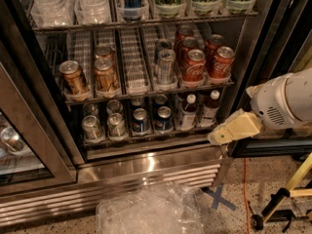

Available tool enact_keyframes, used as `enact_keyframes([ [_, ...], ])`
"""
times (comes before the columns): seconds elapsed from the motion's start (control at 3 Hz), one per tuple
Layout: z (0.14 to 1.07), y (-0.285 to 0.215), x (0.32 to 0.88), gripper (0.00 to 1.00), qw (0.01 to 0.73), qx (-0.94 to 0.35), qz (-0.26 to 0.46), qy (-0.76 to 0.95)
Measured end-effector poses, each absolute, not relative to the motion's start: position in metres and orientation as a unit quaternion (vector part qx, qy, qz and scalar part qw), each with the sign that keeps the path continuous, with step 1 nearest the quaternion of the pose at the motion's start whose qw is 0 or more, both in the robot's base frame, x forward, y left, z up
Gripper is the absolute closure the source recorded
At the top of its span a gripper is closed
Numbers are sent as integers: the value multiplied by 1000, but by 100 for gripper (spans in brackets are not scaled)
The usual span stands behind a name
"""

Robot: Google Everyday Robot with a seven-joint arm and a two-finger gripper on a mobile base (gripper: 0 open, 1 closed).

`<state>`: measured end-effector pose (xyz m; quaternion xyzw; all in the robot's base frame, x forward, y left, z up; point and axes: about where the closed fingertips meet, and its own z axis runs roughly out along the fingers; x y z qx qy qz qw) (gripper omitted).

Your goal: Pick blue plastic bottle from bottom shelf of fridge

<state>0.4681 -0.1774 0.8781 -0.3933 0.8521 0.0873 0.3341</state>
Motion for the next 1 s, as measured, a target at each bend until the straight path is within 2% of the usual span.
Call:
enact_keyframes([
  [0.33, 871, -163, 478, 0, 350, -387, 103, 847],
  [1.0, 788, -77, 499, 0, 369, -303, 200, 856],
])
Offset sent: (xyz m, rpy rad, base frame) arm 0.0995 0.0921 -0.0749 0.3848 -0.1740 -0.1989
